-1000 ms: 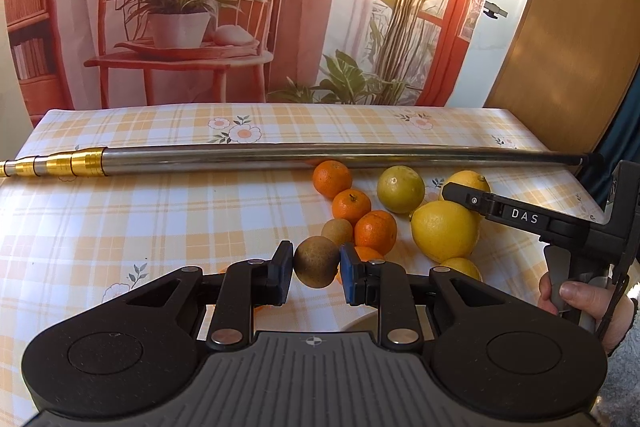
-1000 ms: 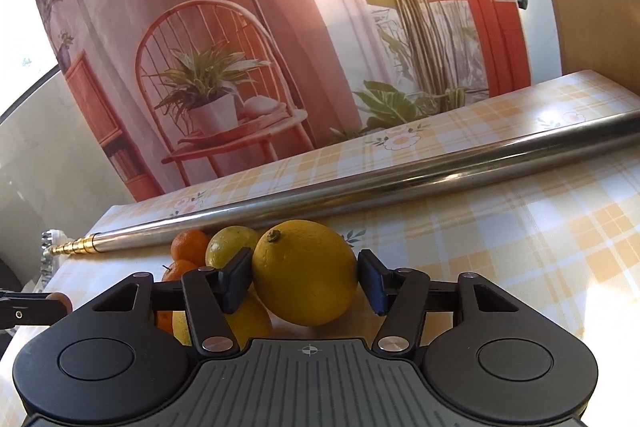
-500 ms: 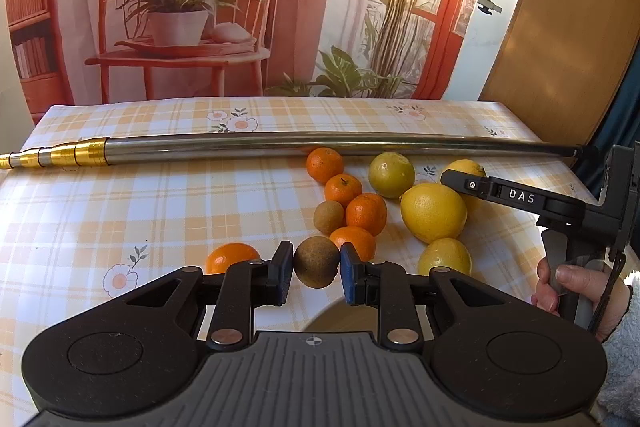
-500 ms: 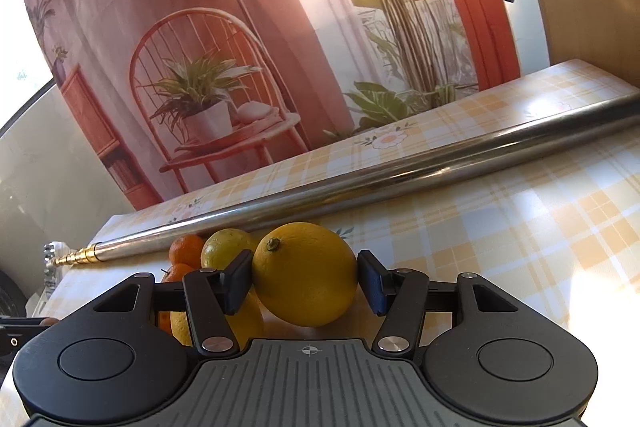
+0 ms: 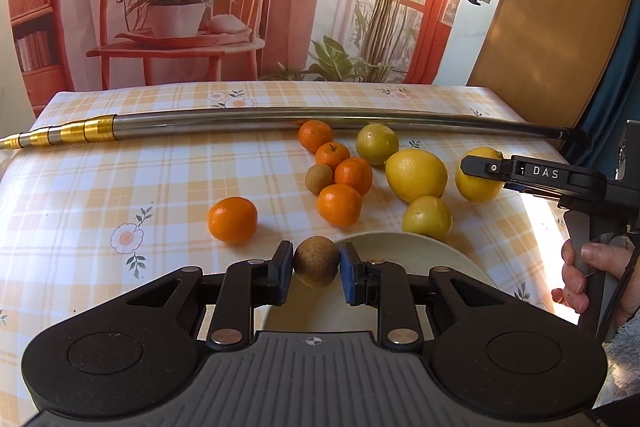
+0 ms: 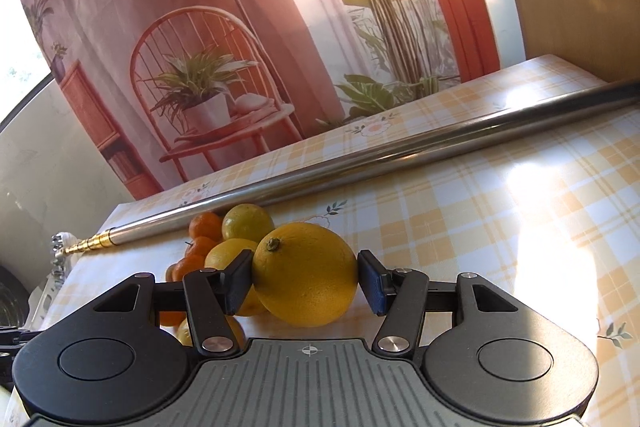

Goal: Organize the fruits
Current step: 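Carry the kiwi in the left tool while the right tool carries the lemon over the white plate, then open the left tool to drop the kiwi while the right tool releases the lemon onto the plate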

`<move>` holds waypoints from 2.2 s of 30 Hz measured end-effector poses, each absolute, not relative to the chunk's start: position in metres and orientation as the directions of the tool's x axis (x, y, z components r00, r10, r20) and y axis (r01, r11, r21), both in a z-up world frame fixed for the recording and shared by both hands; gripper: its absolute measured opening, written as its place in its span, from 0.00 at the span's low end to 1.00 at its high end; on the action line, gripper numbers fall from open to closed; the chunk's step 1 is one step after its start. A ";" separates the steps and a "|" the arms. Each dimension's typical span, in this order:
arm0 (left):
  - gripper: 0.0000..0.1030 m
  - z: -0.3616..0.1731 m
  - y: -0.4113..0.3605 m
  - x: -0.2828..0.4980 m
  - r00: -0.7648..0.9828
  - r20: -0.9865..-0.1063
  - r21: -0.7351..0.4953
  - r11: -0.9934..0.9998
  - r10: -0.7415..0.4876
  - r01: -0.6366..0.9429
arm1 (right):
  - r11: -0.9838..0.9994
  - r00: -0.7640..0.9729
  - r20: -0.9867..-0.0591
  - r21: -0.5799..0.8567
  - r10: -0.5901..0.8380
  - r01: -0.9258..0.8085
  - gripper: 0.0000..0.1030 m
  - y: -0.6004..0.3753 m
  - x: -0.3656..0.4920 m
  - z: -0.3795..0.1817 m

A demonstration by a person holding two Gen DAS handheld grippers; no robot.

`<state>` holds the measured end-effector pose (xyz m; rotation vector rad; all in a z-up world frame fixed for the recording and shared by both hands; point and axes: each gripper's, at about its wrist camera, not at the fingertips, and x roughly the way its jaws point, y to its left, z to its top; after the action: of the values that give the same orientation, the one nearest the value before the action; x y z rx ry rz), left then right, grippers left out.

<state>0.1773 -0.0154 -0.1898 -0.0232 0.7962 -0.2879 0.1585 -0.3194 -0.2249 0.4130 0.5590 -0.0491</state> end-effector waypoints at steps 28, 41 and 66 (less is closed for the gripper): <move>0.26 -0.210 -0.019 0.113 0.686 -0.696 -0.048 0.968 -0.210 0.247 | 0.980 0.744 -0.649 0.196 0.158 -0.037 0.51 -0.203 0.079 -0.214; 0.26 -0.216 -0.023 0.104 0.682 -0.706 -0.024 0.969 -0.192 0.247 | 0.991 0.717 -0.685 0.124 0.127 -0.057 0.51 -0.189 0.076 -0.216; 0.27 -0.219 -0.026 0.101 0.686 -0.712 0.008 0.974 -0.153 0.225 | 0.995 0.757 -0.648 0.090 0.089 -0.040 0.73 -0.193 0.073 -0.211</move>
<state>0.1013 -0.0259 -0.2190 0.0974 0.7874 -0.2119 0.0735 -0.1935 -0.2106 0.0718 0.7093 0.0700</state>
